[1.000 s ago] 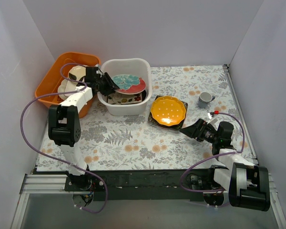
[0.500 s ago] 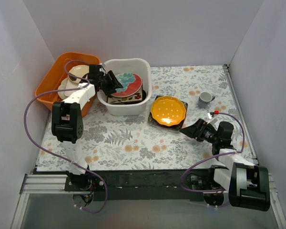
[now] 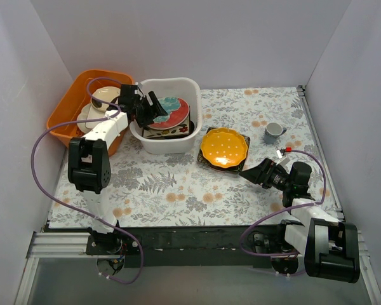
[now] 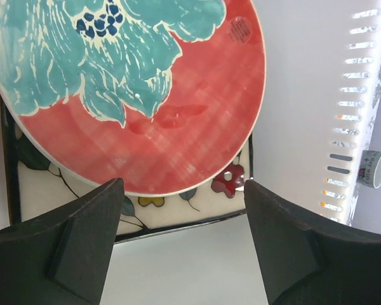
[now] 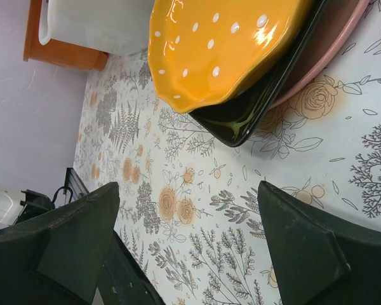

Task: Place the plates into the plastic bin on the countertop
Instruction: Place the plate in the plastic bin.

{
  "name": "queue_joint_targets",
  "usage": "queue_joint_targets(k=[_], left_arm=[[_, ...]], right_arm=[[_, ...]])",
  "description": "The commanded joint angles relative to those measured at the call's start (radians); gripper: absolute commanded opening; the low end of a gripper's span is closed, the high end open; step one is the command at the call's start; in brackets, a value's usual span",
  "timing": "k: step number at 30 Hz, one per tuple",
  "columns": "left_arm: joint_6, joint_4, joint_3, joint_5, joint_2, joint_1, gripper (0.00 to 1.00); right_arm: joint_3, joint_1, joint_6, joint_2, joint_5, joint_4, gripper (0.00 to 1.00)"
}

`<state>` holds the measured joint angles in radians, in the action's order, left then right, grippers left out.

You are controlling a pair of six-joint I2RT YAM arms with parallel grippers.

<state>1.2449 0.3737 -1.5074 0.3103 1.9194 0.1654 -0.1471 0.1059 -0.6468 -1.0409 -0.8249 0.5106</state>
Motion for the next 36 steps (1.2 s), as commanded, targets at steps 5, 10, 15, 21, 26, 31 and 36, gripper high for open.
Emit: queue_joint_targets(k=[5, 10, 15, 21, 26, 31, 36], left_arm=[[-0.009, -0.025, 0.018, -0.002, -0.145, 0.013, 0.78], [-0.009, -0.071, 0.077, 0.001, -0.221, 0.026, 0.78], [-0.005, -0.111, 0.139, 0.015, -0.296, 0.037, 0.79], [0.004, -0.154, 0.243, 0.035, -0.376, 0.043, 0.79], [0.01, -0.177, 0.302, 0.053, -0.405, 0.049, 0.79], [0.014, -0.208, 0.357, 0.069, -0.447, 0.066, 0.79], [0.014, -0.232, 0.388, 0.082, -0.474, 0.077, 0.79]], right_arm=[[-0.017, 0.006, -0.008, -0.002, 0.004, 0.032, 0.95], [-0.048, 0.005, -0.033, -0.05, -0.008, 0.054, 0.9], [-0.109, 0.005, -0.039, -0.094, 0.003, 0.036, 0.76], [-0.198, 0.003, -0.019, -0.12, 0.03, -0.047, 0.66], [-0.273, -0.015, 0.042, -0.145, 0.107, -0.147, 0.63], [-0.318, -0.041, 0.081, -0.185, 0.187, -0.208, 0.6], [-0.374, -0.09, 0.118, -0.208, 0.326, -0.245, 0.56]])
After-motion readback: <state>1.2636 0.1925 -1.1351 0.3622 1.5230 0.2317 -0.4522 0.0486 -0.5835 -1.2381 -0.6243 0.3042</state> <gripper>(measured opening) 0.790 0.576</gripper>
